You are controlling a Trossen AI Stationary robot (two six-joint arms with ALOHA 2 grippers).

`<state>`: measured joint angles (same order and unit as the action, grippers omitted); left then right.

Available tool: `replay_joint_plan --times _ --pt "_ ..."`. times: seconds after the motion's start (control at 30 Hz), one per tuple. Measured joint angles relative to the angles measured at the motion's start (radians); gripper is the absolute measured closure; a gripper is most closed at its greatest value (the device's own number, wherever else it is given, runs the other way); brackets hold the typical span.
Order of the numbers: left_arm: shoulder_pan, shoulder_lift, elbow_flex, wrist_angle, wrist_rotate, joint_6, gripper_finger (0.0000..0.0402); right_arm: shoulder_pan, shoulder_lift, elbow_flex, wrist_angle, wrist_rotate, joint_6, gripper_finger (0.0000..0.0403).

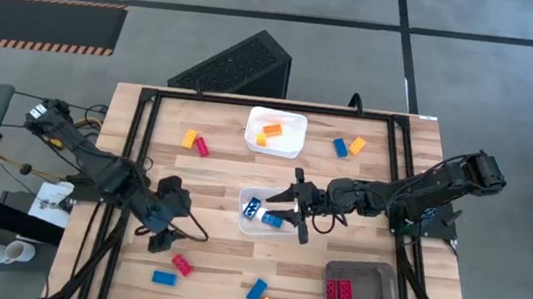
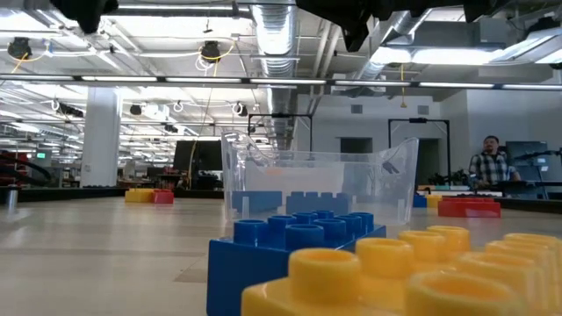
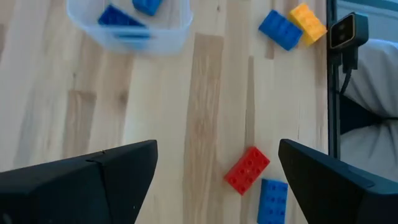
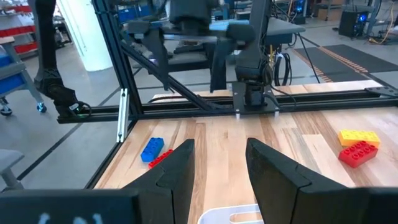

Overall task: Sort & place blocks by color
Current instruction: Put the blue game piece into the transparent bin

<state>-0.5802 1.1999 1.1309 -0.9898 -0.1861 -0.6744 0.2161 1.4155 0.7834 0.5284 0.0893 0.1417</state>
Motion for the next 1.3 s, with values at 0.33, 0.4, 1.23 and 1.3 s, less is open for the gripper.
replay_joint_plan --times 0.33,0.4,1.23,1.3 --pt "-0.006 0.107 0.024 -0.038 -0.022 -0.046 0.0083 0.006 0.000 0.000 -0.062 0.000 0.035 0.0237" --pt "-0.006 0.135 0.024 -0.046 -0.009 -0.045 0.0083 0.006 0.000 0.000 -0.065 0.000 0.037 0.0237" --pt "-0.118 0.316 -0.021 0.081 -0.046 0.049 0.0083 0.006 0.000 0.000 -0.075 -0.001 0.041 0.0237" --pt "-0.128 0.316 -0.041 0.073 -0.080 0.018 0.0083 0.006 0.000 0.000 -0.075 -0.001 0.042 0.0237"
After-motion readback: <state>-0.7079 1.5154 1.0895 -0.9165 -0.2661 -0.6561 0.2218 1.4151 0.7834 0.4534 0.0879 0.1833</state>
